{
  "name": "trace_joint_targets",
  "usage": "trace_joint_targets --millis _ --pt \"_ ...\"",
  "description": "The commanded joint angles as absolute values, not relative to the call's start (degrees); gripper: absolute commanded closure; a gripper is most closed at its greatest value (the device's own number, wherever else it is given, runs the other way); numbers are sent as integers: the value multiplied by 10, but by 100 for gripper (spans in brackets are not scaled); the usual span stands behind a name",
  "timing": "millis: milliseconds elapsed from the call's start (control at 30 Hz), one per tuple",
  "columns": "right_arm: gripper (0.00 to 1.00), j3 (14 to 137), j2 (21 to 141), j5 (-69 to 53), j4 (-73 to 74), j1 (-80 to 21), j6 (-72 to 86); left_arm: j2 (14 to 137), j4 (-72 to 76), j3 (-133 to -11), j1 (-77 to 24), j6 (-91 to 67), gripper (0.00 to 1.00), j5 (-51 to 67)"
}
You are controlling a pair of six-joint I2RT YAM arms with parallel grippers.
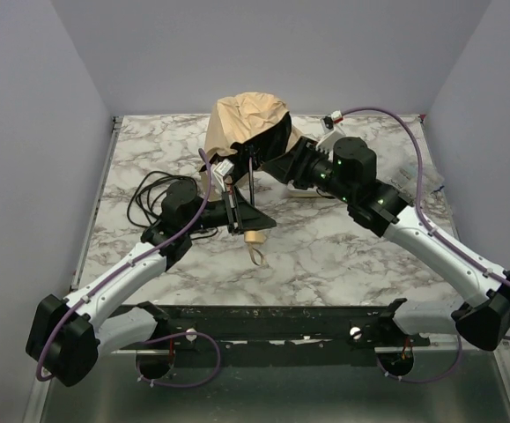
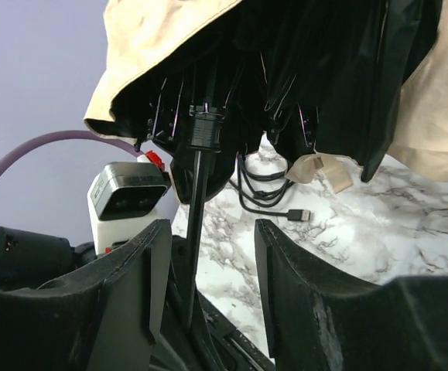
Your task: Open the umbrella
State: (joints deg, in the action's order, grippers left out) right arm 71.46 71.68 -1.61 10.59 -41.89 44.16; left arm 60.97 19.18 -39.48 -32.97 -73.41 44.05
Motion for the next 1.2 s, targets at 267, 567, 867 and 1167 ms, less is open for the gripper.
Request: trace_joint_targets --millis 267,567,867,1167 --pt "53 718 783 -54 -23 -418 499 575 257 -385 -331 -709 100 462" --pt "55 720 812 -59 -38 -418 501 579 257 -390 -347 -696 100 463" --pt "59 725 821 -42 -40 -417 500 585 220 -410 -370 -664 100 445" --pt "71 722 821 -3 -30 -418 498 579 146 -434 -400 -614 100 406"
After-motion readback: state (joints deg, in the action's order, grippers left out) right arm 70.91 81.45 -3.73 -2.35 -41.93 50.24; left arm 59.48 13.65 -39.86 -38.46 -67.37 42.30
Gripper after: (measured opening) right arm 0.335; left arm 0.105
